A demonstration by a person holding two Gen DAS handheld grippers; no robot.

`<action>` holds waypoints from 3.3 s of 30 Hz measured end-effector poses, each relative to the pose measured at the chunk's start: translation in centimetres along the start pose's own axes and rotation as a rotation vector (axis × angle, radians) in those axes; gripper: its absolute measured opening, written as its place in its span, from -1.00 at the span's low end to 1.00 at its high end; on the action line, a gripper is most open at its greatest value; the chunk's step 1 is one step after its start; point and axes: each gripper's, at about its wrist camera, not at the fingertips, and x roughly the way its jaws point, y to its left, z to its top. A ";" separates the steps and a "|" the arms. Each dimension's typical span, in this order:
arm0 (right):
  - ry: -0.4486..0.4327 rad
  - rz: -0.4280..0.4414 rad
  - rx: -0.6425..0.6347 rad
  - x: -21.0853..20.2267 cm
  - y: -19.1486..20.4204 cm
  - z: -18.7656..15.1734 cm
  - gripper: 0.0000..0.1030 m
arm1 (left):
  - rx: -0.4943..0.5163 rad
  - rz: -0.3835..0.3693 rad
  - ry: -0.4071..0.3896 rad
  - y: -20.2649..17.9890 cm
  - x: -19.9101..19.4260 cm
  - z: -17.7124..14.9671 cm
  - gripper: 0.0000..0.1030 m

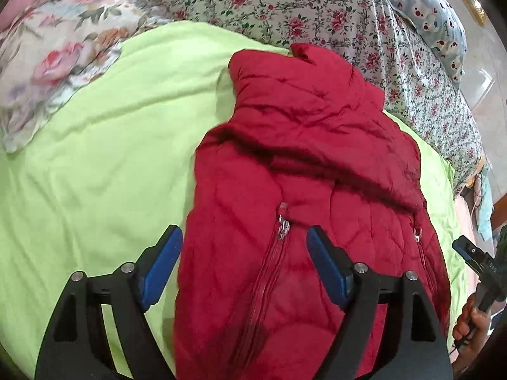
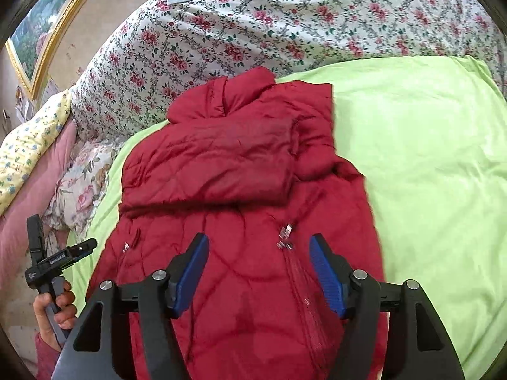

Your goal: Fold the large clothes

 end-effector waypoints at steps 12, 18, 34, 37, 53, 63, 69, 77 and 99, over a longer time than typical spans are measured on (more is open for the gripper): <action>0.024 -0.078 0.016 -3.8 -2.9 -4.0 0.48 | 0.019 -0.017 0.039 1.3 -1.8 -3.4 0.60; 0.066 -0.108 0.044 -4.7 -4.4 -6.0 0.52 | 0.026 -0.019 0.082 1.5 -1.9 -5.4 0.60; 0.283 -0.082 -0.038 -3.3 -3.5 -11.8 0.33 | 0.073 -0.003 0.144 1.8 -2.3 -9.2 0.60; 0.291 -0.057 -0.024 -3.8 -4.1 -11.9 0.07 | 0.072 -0.006 0.151 2.1 -2.5 -9.8 0.60; 0.266 0.026 -0.027 -5.4 -4.6 -12.4 -0.25 | 0.124 -0.094 0.219 1.4 -2.8 -11.8 0.60; 0.247 0.032 -0.025 -5.7 -4.5 -12.6 -0.25 | 0.244 -0.094 0.259 1.2 -3.1 -13.1 0.02; 0.250 0.042 -0.020 -5.5 -4.3 -12.5 -0.26 | 0.244 -0.121 0.214 1.5 -4.2 -13.3 -0.39; 0.174 0.123 -0.032 -7.4 -3.2 -12.2 -0.49 | 0.284 -0.181 0.107 -0.4 -7.3 -12.9 -0.62; -0.144 0.462 0.052 -12.8 -3.6 -5.9 -0.56 | 0.162 -0.330 -0.166 -1.0 -12.7 -4.1 -0.68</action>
